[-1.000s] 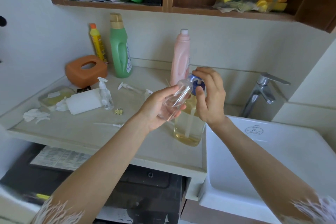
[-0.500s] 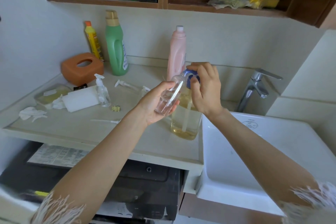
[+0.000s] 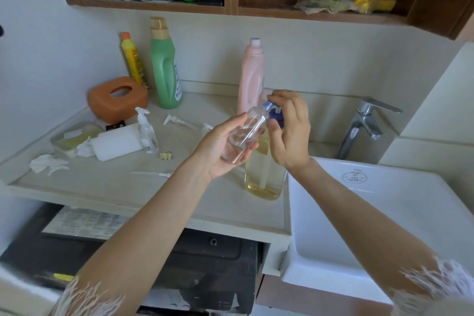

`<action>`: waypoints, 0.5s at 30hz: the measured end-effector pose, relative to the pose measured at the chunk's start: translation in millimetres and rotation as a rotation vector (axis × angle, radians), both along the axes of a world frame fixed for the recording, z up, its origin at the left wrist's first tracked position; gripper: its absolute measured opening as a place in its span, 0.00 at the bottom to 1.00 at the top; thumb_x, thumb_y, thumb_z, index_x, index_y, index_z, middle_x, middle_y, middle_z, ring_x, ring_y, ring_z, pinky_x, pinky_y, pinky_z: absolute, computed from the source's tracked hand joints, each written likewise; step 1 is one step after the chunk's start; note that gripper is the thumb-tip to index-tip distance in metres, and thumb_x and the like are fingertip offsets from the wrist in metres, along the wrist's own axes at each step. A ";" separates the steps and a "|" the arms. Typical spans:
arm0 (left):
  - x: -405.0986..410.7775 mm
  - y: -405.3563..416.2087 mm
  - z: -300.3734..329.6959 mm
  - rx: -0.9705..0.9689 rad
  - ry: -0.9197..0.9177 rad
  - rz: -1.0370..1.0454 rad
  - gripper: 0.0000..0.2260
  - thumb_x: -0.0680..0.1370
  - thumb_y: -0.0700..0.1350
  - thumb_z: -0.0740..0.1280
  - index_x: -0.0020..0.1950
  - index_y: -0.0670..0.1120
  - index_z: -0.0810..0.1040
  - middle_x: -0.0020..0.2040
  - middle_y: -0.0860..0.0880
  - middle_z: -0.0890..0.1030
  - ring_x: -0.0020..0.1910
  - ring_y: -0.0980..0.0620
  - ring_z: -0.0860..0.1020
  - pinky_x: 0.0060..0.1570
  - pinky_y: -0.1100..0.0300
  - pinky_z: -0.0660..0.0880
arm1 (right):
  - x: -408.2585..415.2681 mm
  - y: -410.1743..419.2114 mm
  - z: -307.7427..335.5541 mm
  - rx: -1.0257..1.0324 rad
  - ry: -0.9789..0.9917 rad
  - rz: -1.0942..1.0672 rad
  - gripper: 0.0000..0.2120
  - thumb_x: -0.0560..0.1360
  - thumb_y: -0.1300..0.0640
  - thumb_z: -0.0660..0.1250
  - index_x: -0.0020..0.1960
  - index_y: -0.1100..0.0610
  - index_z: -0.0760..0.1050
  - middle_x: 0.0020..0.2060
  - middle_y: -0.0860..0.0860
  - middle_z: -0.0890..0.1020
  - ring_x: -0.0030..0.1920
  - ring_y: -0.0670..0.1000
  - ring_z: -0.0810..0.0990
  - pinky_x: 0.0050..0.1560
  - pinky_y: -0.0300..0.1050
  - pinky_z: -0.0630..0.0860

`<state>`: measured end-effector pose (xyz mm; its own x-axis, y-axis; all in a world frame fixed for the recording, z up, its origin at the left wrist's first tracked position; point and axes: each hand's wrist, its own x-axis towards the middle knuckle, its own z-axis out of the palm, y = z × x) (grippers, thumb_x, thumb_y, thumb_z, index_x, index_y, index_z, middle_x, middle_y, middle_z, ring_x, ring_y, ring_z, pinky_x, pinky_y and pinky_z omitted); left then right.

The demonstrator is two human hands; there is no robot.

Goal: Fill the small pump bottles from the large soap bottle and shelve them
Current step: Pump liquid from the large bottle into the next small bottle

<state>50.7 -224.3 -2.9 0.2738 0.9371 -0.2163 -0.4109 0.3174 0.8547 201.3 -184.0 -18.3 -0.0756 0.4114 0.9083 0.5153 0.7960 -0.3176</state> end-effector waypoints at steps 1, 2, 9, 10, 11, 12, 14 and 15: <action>0.2 1.3 -0.1 -0.004 0.009 -0.001 0.11 0.65 0.55 0.72 0.40 0.49 0.86 0.43 0.50 0.85 0.32 0.54 0.81 0.27 0.67 0.74 | -0.7 1.7 -0.4 -0.009 0.024 -0.008 0.18 0.76 0.56 0.55 0.52 0.68 0.77 0.52 0.60 0.80 0.55 0.60 0.76 0.59 0.48 0.70; 0.3 2.5 -1.3 -0.017 0.017 0.000 0.11 0.65 0.54 0.72 0.40 0.49 0.86 0.43 0.49 0.85 0.32 0.53 0.80 0.26 0.67 0.74 | -0.9 2.3 -1.8 -0.022 0.037 -0.021 0.18 0.76 0.56 0.54 0.51 0.67 0.78 0.50 0.59 0.80 0.54 0.59 0.76 0.58 0.43 0.69; -1.5 5.2 -9.2 -0.068 0.001 0.002 0.13 0.64 0.52 0.71 0.44 0.47 0.84 0.41 0.49 0.84 0.31 0.52 0.80 0.24 0.66 0.73 | -3.0 1.3 -4.8 -0.084 0.055 -0.066 0.17 0.72 0.59 0.54 0.46 0.65 0.80 0.46 0.56 0.82 0.47 0.59 0.75 0.52 0.31 0.66; -1.8 3.9 -8.8 -0.064 -0.001 0.005 0.15 0.64 0.52 0.71 0.47 0.47 0.83 0.41 0.49 0.84 0.31 0.52 0.80 0.24 0.66 0.73 | -2.9 0.0 -4.6 -0.088 0.046 -0.068 0.17 0.72 0.59 0.54 0.46 0.65 0.80 0.46 0.56 0.82 0.47 0.59 0.75 0.52 0.32 0.66; -2.1 2.7 -8.1 -0.058 0.000 0.004 0.17 0.64 0.52 0.71 0.49 0.46 0.82 0.41 0.49 0.84 0.32 0.52 0.81 0.25 0.66 0.74 | -2.7 -2.1 -4.4 -0.089 0.036 -0.070 0.17 0.72 0.59 0.54 0.47 0.65 0.80 0.47 0.56 0.82 0.47 0.59 0.75 0.51 0.33 0.66; -2.0 1.5 -6.0 -0.056 0.008 0.003 0.18 0.63 0.52 0.71 0.50 0.45 0.81 0.41 0.49 0.84 0.32 0.52 0.81 0.25 0.66 0.74 | -1.8 -3.6 -2.7 -0.091 0.024 -0.069 0.18 0.73 0.58 0.54 0.47 0.64 0.80 0.47 0.56 0.82 0.48 0.59 0.75 0.52 0.34 0.66; -1.9 0.2 -2.3 -0.062 0.026 0.005 0.19 0.63 0.51 0.72 0.50 0.44 0.81 0.40 0.50 0.84 0.32 0.53 0.81 0.26 0.66 0.75 | 2.1 -5.3 3.3 -0.096 0.007 -0.053 0.18 0.74 0.58 0.54 0.49 0.64 0.80 0.48 0.55 0.82 0.49 0.57 0.75 0.54 0.32 0.65; -2.3 -0.1 -1.0 -0.062 0.030 0.005 0.19 0.63 0.51 0.72 0.50 0.43 0.81 0.39 0.50 0.84 0.32 0.53 0.81 0.27 0.66 0.76 | 5.0 -5.5 7.0 -0.097 -0.002 -0.039 0.18 0.74 0.58 0.54 0.49 0.64 0.80 0.48 0.55 0.82 0.49 0.57 0.76 0.55 0.31 0.64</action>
